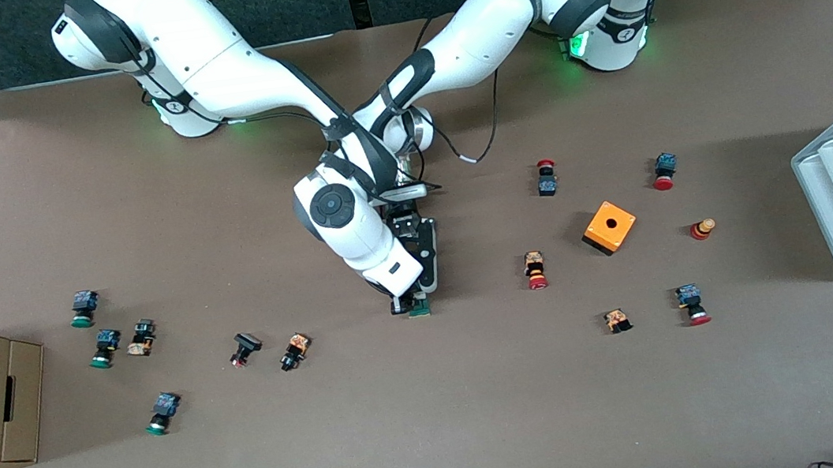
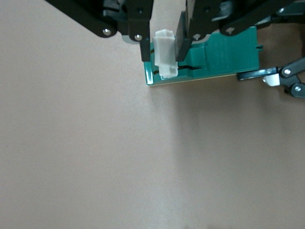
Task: Close load switch with both arms
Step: 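Push the white lever fully to the switch's end with the right gripper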
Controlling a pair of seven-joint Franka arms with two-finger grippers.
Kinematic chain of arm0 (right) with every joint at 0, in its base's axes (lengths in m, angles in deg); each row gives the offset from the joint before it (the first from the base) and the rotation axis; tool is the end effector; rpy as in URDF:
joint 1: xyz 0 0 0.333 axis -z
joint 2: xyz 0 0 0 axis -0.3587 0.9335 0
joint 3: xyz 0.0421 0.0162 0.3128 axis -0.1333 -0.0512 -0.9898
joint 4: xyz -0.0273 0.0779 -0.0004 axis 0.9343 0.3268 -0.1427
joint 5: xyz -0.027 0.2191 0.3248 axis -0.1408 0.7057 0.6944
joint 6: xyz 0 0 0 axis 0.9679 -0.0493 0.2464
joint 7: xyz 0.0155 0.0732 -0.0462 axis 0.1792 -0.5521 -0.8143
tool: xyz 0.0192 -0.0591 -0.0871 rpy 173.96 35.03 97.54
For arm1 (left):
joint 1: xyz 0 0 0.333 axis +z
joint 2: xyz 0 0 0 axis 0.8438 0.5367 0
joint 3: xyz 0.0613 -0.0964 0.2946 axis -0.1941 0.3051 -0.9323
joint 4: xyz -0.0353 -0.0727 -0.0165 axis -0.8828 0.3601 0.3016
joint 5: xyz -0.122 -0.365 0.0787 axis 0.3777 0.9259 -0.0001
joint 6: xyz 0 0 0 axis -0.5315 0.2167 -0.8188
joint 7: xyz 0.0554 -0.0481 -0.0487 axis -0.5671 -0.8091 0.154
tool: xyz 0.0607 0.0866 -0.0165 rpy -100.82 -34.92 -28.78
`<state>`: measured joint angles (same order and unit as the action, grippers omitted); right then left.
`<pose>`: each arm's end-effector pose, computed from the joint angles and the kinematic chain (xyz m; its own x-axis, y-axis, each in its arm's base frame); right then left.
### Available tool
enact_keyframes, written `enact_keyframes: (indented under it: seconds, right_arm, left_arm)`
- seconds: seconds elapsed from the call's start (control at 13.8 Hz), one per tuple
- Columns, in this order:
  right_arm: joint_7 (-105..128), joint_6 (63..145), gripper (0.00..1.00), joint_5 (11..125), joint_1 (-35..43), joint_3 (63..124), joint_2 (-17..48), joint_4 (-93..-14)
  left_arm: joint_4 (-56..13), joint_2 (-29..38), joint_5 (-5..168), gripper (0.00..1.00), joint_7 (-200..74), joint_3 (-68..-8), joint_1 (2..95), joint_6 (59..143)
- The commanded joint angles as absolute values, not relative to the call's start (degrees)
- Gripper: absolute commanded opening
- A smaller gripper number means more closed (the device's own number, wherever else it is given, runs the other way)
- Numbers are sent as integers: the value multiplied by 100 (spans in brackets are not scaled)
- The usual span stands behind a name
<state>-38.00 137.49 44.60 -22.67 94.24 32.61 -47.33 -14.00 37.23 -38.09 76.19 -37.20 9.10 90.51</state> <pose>0.5638 0.4449 0.2372 0.0827 0.9684 0.2355 0.9795 -0.1226 0.1599 0.3385 -0.5687 0.0569 0.3093 0.0576 0.9492 0.0819 -0.9961 0.0338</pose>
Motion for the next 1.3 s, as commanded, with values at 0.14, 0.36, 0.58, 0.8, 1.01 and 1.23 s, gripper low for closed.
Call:
enact_keyframes:
  seconds: [0.14,0.36,0.58,0.8,1.01,1.23]
  right_arm:
    - [-3659,13933,28,4421,-2266,9417,3328,-4585]
    - [-3659,13933,28,4412,-2266,9417,3328,-4576]
    - [-3659,13986,28,4412,-2249,9417,3345,-4576]
    - [-3650,14003,28,4412,-2249,9417,3363,-4576]
    - [-3659,14004,28,4403,-2240,9417,3398,-4541]
    - [-3659,14021,28,4403,-2231,9426,3485,-4471]
  left_arm:
    - [-1428,3883,-3778,27,7769,-3701,929,9186]
    - [-1428,3883,-3778,28,7769,-3710,929,9186]
    - [-1428,3883,-3778,28,7769,-3710,929,9186]
    - [-1428,3883,-3778,28,7769,-3710,929,9186]
    - [-1428,3883,-3778,28,7769,-3710,929,9186]
    - [-1428,3883,-3778,28,7769,-3710,929,9186]
